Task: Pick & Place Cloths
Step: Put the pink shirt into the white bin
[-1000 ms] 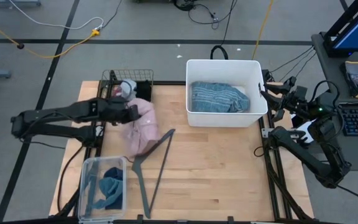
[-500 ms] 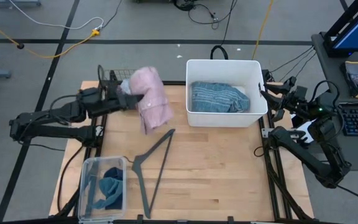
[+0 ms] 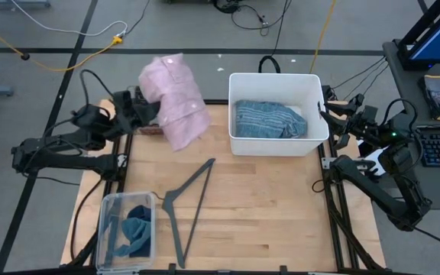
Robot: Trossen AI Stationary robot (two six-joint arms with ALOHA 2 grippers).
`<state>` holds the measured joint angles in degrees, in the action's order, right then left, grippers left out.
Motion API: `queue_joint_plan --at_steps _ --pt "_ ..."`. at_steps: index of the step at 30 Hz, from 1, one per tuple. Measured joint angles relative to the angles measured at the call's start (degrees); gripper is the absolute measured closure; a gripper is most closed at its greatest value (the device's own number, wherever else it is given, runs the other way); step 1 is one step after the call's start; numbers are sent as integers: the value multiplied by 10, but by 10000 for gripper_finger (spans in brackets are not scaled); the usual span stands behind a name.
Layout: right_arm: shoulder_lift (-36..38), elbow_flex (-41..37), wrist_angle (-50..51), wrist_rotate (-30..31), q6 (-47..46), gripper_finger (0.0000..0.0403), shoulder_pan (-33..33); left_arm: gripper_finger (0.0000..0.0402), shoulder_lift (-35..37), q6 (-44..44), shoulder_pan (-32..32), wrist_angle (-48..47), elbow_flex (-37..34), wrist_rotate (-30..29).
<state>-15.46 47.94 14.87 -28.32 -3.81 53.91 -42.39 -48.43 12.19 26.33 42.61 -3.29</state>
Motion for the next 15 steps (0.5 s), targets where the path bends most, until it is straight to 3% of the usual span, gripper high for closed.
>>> queue_joint_plan --at_steps 8,15 --pt "0 0 0 0 0 264 0 386 -10 188 0 67 0 92" --pt "0 0 0 1 0 264 0 386 -48 241 0 153 0 129"
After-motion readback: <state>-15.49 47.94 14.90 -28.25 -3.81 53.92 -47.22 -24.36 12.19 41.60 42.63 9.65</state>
